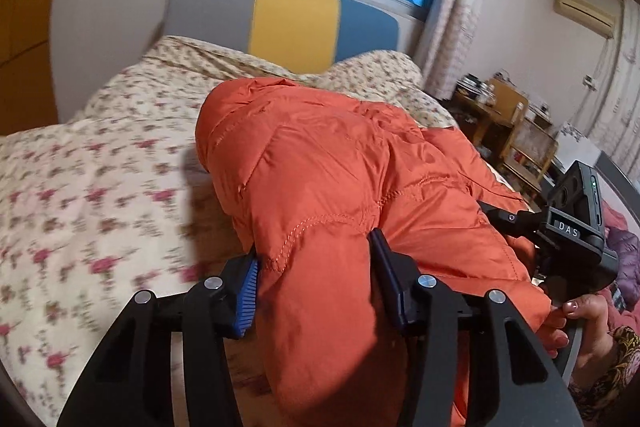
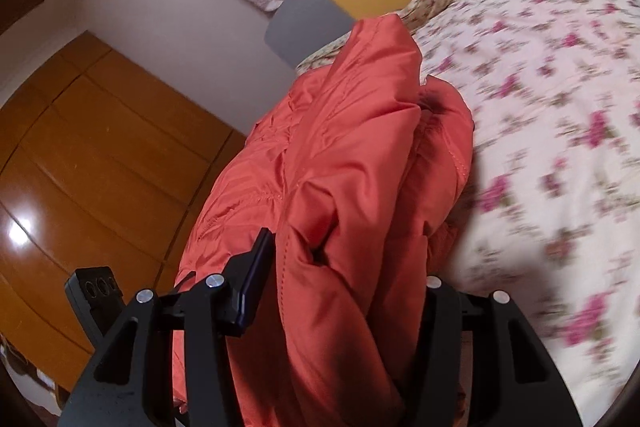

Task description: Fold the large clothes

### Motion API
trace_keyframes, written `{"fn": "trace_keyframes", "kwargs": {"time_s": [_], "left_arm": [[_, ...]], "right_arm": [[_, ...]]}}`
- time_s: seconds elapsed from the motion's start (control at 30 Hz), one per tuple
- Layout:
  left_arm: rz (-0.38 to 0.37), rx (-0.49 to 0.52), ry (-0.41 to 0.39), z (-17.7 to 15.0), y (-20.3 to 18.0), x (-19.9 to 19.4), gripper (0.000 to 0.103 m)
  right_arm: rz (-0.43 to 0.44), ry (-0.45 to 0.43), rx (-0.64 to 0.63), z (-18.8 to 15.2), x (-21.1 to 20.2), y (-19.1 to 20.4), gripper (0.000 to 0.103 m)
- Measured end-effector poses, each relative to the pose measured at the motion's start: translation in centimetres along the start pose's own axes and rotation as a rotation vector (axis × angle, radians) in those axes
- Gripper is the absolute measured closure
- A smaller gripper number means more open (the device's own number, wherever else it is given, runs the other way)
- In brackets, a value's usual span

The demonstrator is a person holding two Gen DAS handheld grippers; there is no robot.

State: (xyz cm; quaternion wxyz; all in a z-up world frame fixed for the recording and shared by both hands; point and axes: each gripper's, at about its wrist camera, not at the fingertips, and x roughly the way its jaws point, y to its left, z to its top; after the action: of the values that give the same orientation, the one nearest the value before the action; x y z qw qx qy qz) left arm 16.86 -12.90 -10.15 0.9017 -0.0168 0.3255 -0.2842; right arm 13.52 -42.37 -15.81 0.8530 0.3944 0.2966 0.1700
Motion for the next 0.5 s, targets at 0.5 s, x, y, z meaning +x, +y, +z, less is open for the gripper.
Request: {"fn": "trace_keyframes", "kwargs": {"time_s": [0.5], "left_arm": [[0.258, -0.166, -0.133, -2.9, 14.0, -9.7, 0.052]], "right_arm": [[0.078, 0.203, -0.223, -3.2, 17.3, 11.7, 0.051]]}}
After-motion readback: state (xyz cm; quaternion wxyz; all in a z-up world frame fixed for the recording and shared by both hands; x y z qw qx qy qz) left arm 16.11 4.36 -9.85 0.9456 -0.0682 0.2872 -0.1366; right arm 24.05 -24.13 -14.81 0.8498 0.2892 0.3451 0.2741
